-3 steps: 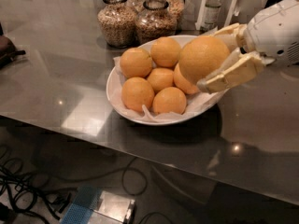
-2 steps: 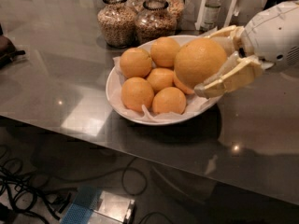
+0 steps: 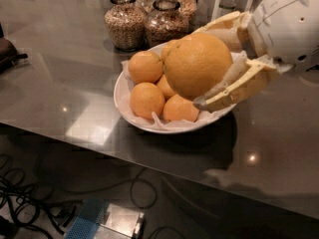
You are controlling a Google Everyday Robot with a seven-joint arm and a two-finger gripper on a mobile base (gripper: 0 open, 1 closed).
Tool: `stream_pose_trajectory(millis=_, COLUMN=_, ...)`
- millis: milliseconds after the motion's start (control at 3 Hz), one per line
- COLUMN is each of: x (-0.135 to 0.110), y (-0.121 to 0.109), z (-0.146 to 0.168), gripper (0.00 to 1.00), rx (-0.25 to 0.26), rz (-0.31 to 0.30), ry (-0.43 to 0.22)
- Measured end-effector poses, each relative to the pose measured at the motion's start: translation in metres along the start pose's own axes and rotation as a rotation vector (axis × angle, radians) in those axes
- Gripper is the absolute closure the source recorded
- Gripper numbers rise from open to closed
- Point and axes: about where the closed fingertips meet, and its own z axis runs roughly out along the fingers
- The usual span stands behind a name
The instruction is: Pick orange from white bowl
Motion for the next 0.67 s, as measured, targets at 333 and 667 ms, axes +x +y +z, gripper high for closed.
stream_pose_trajectory(millis=333, x=-0.0171, y=0.0061, z=0.0033, gripper=1.00, rx=-0.033, rz=-0.075, ry=-0.005)
stream_pose_trajectory(millis=667, x=-0.0171, y=0.0061, z=0.0033, gripper=1.00, rx=-0.033, rz=-0.075, ry=-0.005)
